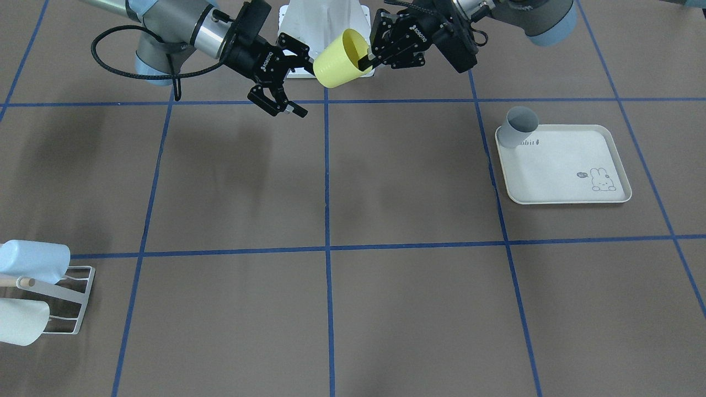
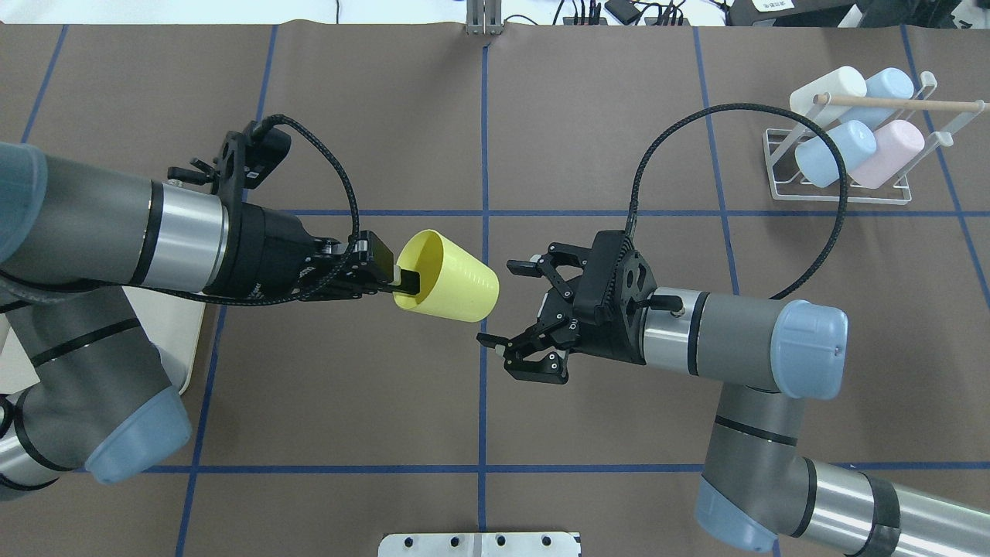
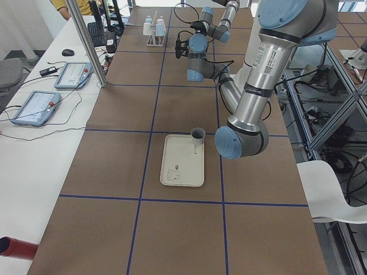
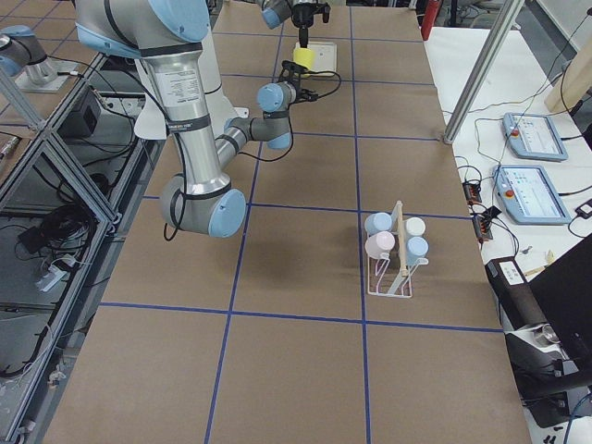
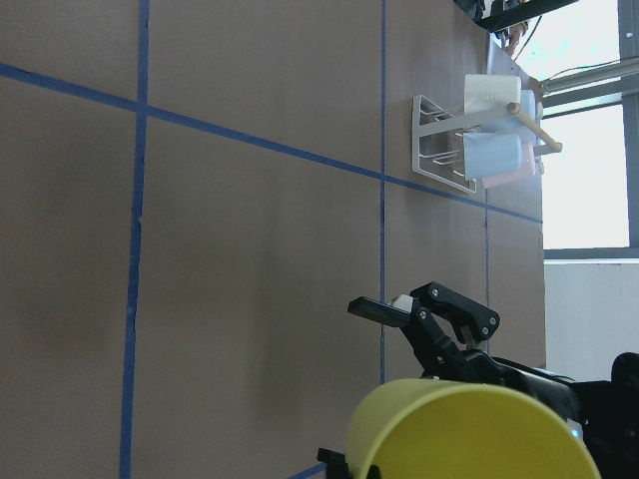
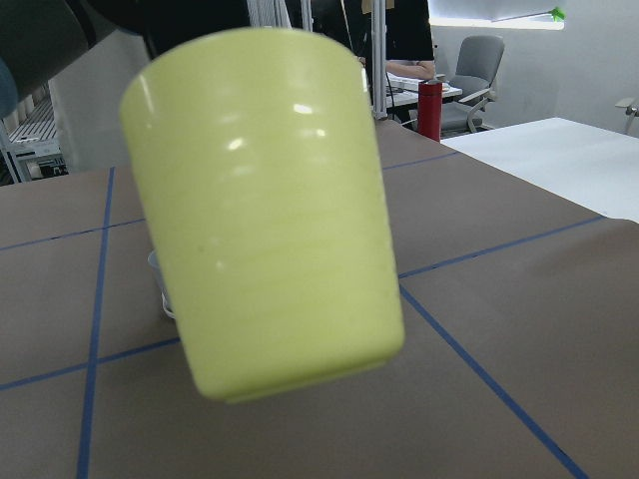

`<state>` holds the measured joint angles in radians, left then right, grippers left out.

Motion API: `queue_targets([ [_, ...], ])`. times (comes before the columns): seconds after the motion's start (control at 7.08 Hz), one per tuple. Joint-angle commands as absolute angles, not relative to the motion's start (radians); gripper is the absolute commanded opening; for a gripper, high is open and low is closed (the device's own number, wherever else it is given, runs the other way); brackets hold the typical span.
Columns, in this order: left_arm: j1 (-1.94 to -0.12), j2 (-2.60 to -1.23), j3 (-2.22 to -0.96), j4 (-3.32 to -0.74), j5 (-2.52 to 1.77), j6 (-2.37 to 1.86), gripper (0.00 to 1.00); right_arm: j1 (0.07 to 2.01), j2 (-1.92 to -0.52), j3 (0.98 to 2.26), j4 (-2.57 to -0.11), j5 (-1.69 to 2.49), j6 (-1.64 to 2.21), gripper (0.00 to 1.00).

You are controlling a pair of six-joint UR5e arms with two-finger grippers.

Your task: Transfer IKEA cup to right arm and place on rack

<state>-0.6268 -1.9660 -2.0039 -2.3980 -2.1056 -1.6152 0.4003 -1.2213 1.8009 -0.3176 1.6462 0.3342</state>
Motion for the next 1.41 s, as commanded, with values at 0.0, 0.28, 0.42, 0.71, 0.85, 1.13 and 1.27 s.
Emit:
queue_targets([
  [0.0, -0.589, -1.976, -2.002, -2.399, -2.065, -1.617, 0.0, 0.397, -1.218, 1.802, -0.31, 1.646, 0.319, 1.0],
  [0.28, -0.584, -1.977, -1.993, -2.399, -2.063, -1.615, 0.0, 0.399, -1.216, 1.804, -0.308, 1.646, 0.292, 1.0],
  [0.42, -0.581, -1.977, -1.987, -2.401, -2.063, -1.615, 0.0, 0.397, -1.215, 1.805, -0.307, 1.635, 0.272, 0.99],
  [0.71, -0.578, -1.996, -1.976, -2.401, -2.063, -1.617, 0.0, 0.397, -1.216, 1.805, -0.267, 1.635, 0.253, 1.0],
  [0.85, -0.578, -1.997, -1.974, -2.401, -2.063, -1.617, 0.0, 0.396, -1.215, 1.805, -0.267, 1.635, 0.253, 0.99],
  [1.13, -0.578, -1.999, -1.962, -2.401, -2.063, -1.614, 0.0, 0.396, -1.215, 1.804, -0.244, 1.637, 0.252, 0.98],
  [1.27, -0.578, -2.012, -1.95, -2.401, -2.063, -1.614, 0.0, 0.396, -1.215, 1.805, -0.244, 1.638, 0.252, 0.92],
])
